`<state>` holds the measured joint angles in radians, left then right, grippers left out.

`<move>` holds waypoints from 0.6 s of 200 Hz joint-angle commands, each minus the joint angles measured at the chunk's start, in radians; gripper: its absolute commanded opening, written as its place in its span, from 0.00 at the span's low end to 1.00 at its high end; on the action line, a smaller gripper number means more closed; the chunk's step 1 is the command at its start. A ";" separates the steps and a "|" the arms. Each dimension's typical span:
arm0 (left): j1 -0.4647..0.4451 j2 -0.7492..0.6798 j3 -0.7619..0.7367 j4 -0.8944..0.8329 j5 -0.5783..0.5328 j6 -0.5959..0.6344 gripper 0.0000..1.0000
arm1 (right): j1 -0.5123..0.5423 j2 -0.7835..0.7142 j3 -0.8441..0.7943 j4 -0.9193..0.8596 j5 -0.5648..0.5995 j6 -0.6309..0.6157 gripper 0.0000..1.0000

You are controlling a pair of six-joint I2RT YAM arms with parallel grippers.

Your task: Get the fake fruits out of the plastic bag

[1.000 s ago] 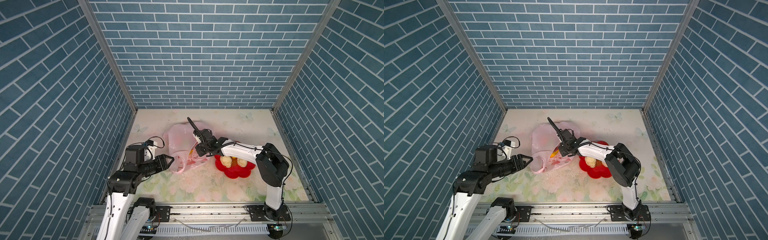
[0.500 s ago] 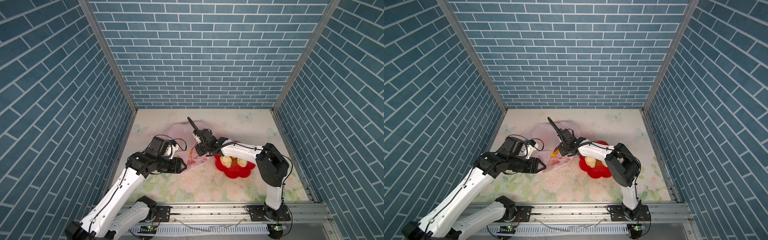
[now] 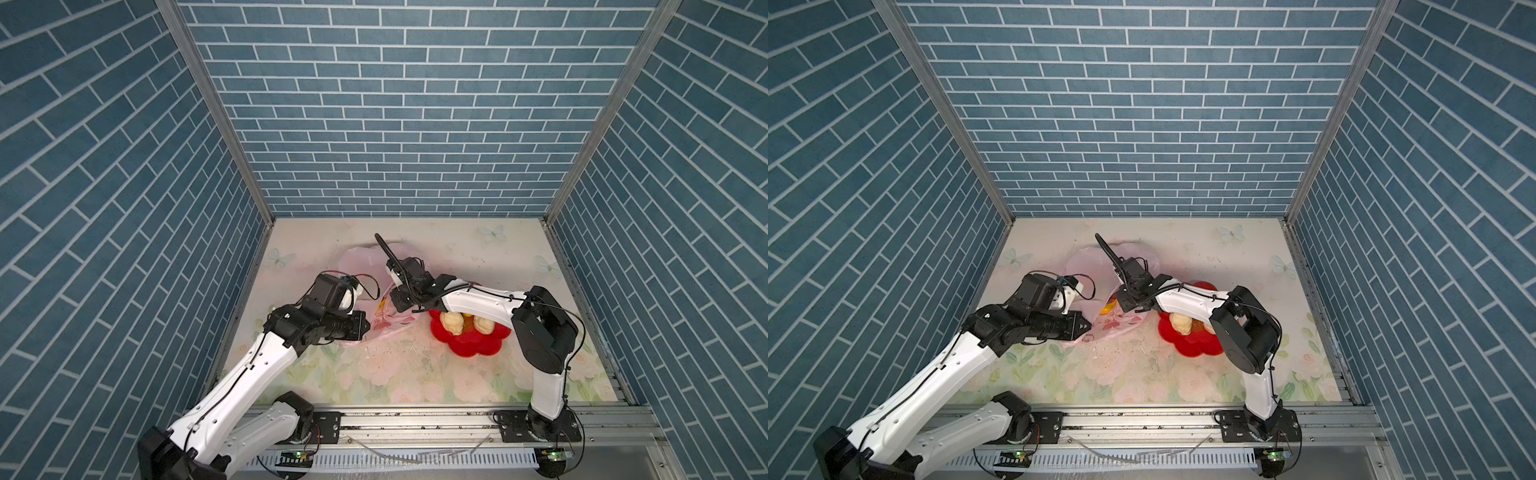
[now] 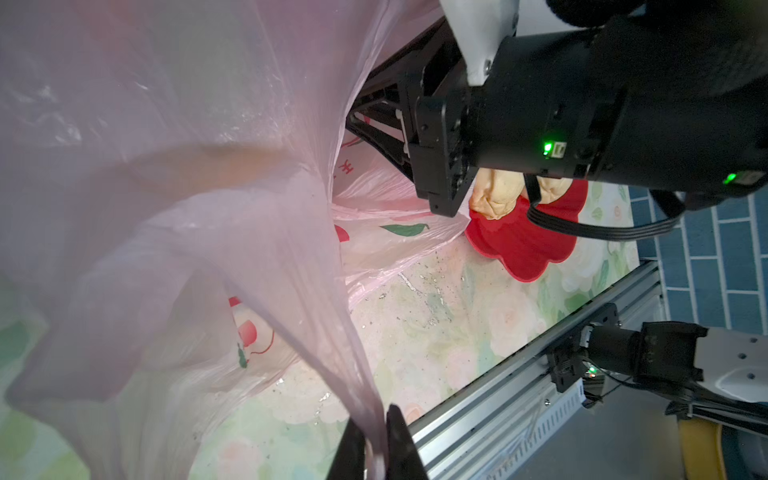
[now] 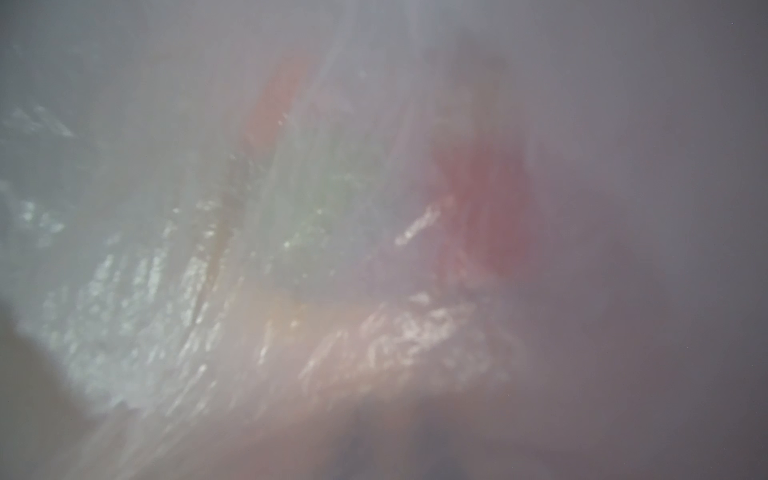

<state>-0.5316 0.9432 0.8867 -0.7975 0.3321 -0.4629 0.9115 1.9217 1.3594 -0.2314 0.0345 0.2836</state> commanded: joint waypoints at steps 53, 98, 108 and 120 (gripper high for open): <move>-0.001 -0.343 -0.178 0.120 -0.289 -0.217 0.02 | 0.071 -0.084 -0.027 -0.012 0.071 -0.043 0.24; 0.001 -0.399 -0.229 0.135 -0.330 -0.262 0.00 | 0.105 -0.072 -0.029 0.053 -0.009 -0.089 0.26; -0.001 -0.401 -0.236 0.137 -0.334 -0.266 0.00 | 0.109 -0.059 -0.017 0.058 -0.032 -0.102 0.26; 0.001 -0.411 -0.242 0.137 -0.342 -0.277 0.00 | 0.111 -0.040 -0.005 0.068 -0.055 -0.116 0.26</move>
<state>-0.5312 0.5491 0.6613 -0.6815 0.0334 -0.7055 1.0187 1.8660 1.3521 -0.2008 0.0364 0.2276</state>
